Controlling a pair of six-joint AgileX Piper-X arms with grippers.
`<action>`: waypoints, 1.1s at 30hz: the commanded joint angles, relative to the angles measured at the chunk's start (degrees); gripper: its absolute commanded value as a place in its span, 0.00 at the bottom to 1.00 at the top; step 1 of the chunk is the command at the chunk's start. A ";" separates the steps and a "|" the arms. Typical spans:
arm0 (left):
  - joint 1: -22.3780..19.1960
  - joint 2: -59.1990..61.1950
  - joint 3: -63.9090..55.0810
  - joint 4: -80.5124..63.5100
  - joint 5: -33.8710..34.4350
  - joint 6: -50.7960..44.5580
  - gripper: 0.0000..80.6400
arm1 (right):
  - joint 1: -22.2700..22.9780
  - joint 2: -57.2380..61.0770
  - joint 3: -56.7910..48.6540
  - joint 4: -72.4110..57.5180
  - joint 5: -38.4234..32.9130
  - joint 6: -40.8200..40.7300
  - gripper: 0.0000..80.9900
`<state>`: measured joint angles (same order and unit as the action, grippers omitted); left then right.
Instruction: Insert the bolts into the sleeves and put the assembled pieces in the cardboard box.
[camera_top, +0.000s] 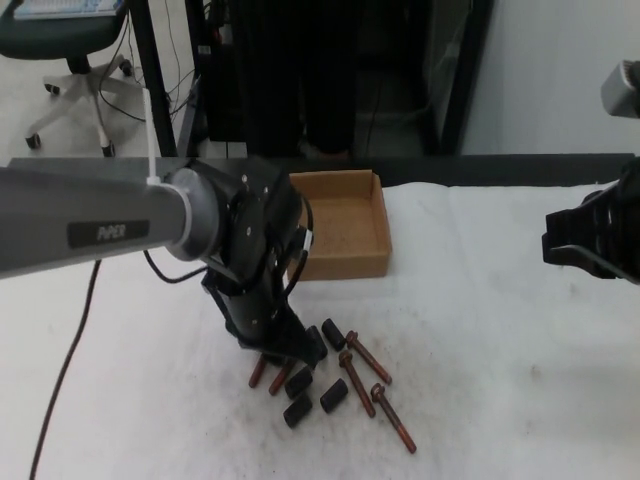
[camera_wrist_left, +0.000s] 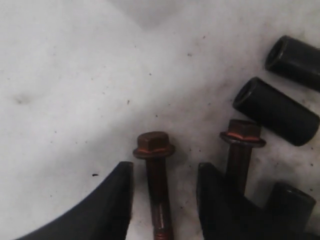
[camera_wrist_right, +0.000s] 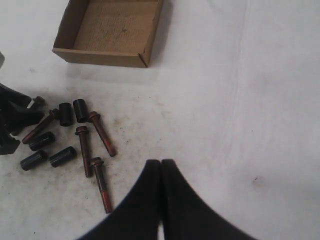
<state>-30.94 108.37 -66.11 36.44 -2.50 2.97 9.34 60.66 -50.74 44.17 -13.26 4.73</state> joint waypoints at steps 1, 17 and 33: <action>-0.02 0.50 -0.27 0.74 -0.47 -0.43 0.48 | -0.20 -0.30 -0.50 -0.25 -0.80 -0.46 0.00; 0.17 0.75 -0.27 -2.45 -4.61 3.73 0.28 | -0.20 -0.30 -0.50 1.09 -0.80 -0.46 0.00; 1.66 0.20 -1.12 -1.74 -2.37 3.82 0.00 | -0.20 -0.30 -0.50 1.08 -0.66 -0.46 0.00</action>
<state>-29.74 108.68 -66.53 34.09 -4.77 6.83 9.34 60.66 -50.74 45.27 -13.34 4.73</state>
